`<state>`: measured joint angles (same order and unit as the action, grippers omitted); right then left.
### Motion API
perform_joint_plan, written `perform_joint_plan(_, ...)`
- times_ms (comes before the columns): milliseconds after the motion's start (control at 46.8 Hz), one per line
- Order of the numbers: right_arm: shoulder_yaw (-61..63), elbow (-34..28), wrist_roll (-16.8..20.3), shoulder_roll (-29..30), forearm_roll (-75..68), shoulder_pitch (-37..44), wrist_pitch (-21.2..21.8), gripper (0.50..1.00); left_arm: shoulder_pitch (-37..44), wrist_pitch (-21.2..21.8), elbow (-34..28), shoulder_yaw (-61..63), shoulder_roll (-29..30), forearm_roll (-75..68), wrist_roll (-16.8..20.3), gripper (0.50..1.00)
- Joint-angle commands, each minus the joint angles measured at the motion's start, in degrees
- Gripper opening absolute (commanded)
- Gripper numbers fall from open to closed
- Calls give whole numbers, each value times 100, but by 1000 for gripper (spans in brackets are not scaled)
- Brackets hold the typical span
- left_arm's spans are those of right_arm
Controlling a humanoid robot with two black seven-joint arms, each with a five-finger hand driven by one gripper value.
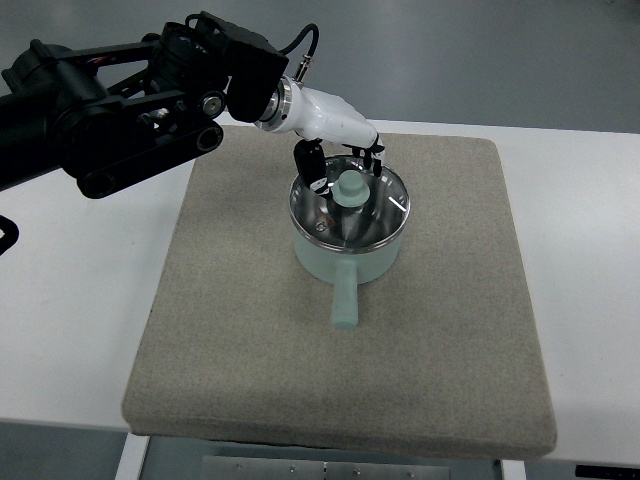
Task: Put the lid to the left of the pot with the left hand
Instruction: 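Lower the left hand and close its fingers around the green knob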
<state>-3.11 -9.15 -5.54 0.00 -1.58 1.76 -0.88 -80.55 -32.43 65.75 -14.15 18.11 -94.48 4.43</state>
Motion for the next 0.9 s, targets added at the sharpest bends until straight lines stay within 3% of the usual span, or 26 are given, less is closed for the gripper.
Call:
perform_joint_plan(0,4,1,0,0,0,0,0,924,-4,0,-1,0,0,0,5,780)
perform_joint_plan(107,4,1,0,0,0,0,0,924,-4,0,-1,-8,0,0,5,774)
perform_joint_plan(150,4,1,0,0,0,0,0,924,-4,8,-1,-8,0,9,5,746)
perform_joint_plan(320,4,1,0,0,0,0,0,924,-4,8,17,0,-36,17,5,711)
perform_joint_plan(748,4,1,0,0,0,0,0,924,-4,0,61,0,-27,-44,5,703)
perform_joint_plan(876,-5,1,0,0,0,0,0,924,-4,0,70,0,-18,-44,5,673)
